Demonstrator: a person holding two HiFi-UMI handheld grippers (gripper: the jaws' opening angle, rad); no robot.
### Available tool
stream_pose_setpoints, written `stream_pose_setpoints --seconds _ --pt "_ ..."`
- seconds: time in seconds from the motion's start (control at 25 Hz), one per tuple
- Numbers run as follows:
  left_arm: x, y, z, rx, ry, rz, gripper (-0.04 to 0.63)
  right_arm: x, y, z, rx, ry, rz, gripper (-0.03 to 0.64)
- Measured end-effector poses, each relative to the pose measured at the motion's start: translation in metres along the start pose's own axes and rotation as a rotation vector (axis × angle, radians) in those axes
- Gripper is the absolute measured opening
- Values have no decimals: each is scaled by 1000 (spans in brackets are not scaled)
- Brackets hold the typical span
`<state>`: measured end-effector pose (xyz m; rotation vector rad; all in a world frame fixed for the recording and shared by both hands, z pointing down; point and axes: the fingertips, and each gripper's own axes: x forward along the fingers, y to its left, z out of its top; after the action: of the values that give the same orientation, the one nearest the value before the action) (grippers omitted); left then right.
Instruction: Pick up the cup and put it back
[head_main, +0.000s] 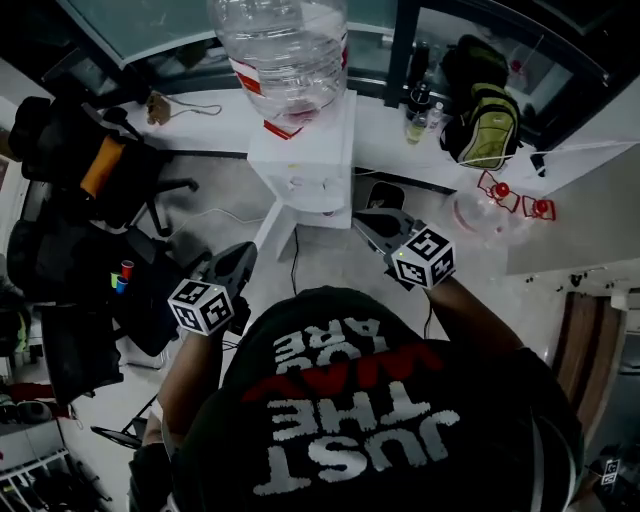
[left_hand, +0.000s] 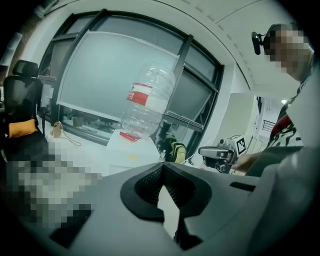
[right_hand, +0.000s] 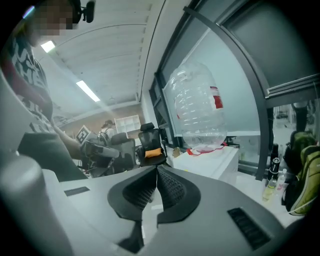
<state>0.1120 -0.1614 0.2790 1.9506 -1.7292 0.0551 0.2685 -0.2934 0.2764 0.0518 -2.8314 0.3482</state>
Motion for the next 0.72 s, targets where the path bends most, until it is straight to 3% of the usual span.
stream_pose_setpoints --seconds 0.16,0.36,0.52,0.72 --pt "13 23 -11 -1 32 -29 8 38 -9 -17 -25 45 -17 34" --pt "23 86 -41 12 78 -126 8 116 -12 -60 -64 145 -86 34" --pt "31 164 -88 28 142 -171 8 196 -21 -123 -111 270 -178 35" --pt "43 230 -169 -40 188 -213 8 263 -34 -229 -131 482 -217 37"
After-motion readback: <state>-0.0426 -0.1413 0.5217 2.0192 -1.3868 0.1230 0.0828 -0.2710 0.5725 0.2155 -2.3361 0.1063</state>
